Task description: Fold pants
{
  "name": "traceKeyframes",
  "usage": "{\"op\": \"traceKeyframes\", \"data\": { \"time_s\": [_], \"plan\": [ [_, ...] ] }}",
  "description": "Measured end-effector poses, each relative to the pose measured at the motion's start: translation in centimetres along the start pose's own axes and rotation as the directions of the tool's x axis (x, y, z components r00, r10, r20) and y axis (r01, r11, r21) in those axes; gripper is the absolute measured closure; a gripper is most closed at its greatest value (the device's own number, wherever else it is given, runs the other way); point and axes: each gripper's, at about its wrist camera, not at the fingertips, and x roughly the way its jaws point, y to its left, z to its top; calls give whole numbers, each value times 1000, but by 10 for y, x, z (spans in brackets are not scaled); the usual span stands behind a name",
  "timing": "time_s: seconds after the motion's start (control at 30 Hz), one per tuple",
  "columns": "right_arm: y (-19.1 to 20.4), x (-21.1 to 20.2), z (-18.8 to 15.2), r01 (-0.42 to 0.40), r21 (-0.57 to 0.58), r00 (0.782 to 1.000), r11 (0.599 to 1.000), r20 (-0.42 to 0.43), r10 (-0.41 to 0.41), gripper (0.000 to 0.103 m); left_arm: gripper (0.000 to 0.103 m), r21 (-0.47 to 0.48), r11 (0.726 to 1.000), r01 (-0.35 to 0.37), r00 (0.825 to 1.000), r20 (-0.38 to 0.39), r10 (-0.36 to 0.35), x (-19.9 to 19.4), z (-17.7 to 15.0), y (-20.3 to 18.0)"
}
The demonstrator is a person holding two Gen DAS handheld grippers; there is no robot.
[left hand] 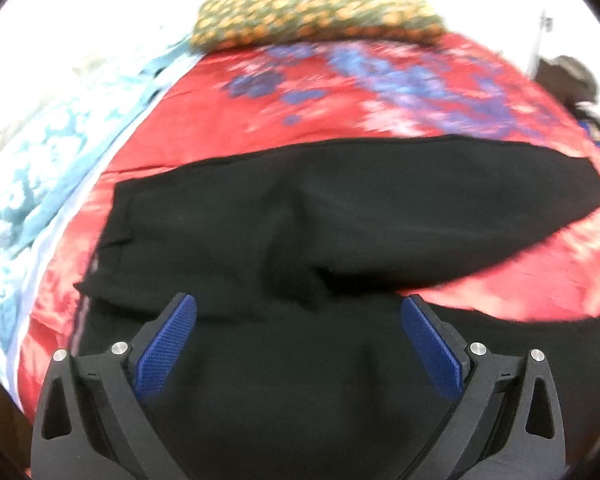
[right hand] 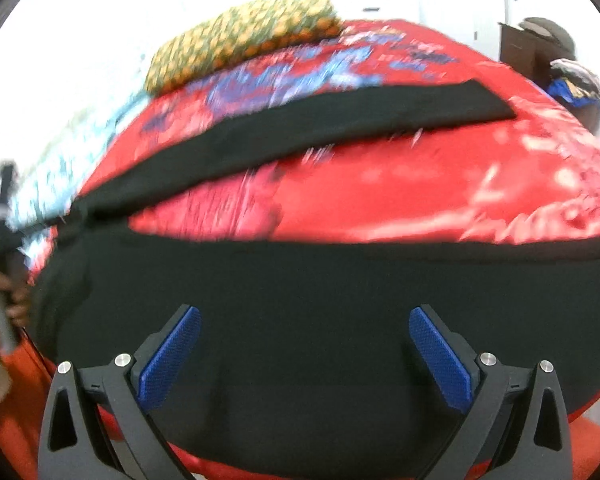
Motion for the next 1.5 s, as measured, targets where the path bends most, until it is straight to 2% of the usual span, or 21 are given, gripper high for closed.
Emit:
{"op": "traceKeyframes", "data": {
  "time_s": [0.1,0.13,0.17,0.2,0.27,0.33,0.43,0.5,0.53,0.7,0.83,0.93,0.97,1.0,1.03,1.07,1.13,1.23,1.33,1.43,1.5],
  "plan": [
    [-36,-8,35,34,-2,999,999,29,-34,0,1,-38,996,-84,995,-54,82,38,-1,19],
    [-49,-7,48,60,-11,998,998,27,-59,0,0,-60,996,-62,996,-67,58,49,-6,27],
    [-63,-5,63,85,-16,996,996,28,-84,0,0,-83,996,-31,998,-57,26,54,-12,31],
    [-83,-1,83,110,-14,993,994,32,-110,0,0,-97,995,-16,1000,-6,15,53,-21,32],
    [-119,10,120,143,8,989,990,24,-143,0,0,-75,996,-49,998,44,52,50,-28,27],
    [-157,27,155,164,54,986,985,8,-165,0,0,-60,996,-72,996,47,74,52,-31,23],
    [-216,70,206,119,185,990,975,-97,-102,0,0,-63,995,-73,995,68,78,53,-35,24],
    [-242,94,224,89,255,988,963,-142,-53,0,0,-61,995,-79,994,75,84,52,-36,22],
    [-256,107,236,102,285,987,953,-145,-63,0,0,-61,995,-79,993,79,84,52,-35,22],
    [-272,141,282,140,240,987,961,-107,-118,3,0,-60,995,-84,992,90,89,56,-34,19],
    [-281,179,309,141,227,980,964,-167,-104,12,0,-58,994,-89,991,96,95,56,-34,18],
    [-286,202,311,181,214,969,960,-207,-137,25,0,-58,994,-92,990,99,97,57,-34,17],
    [-288,205,309,183,211,968,960,-209,-139,36,0,-57,994,-93,990,100,98,57,-34,17],
    [-288,206,307,190,210,968,959,-202,-148,70,0,-58,994,-93,990,101,98,57,-36,18],
    [-287,200,305,194,219,972,956,-175,-158,96,0,-58,994,-92,990,101,98,57,-36,18],
    [-287,188,303,160,256,984,953,-118,-133,96,0,-59,994,-91,990,101,97,57,-36,17],
    [-277,161,297,100,254,995,962,-21,-97,96,0,-59,994,-91,990,101,97,58,-35,18],
    [-233,112,279,-15,126,998,992,57,8,96,0,-59,994,-91,990,101,97,58,-35,18],
    [-167,53,237,-102,-60,992,993,67,106,96,0,-58,994,-93,990,100,98,58,-35,17],
    [-101,-4,166,-190,-201,980,961,24,198,96,0,-55,994,-98,990,98,103,57,-35,17],
    [-66,-36,106,-245,-241,969,939,-25,247,96,0,-52,994,-101,990,95,105,57,-34,16]
  ]
}}
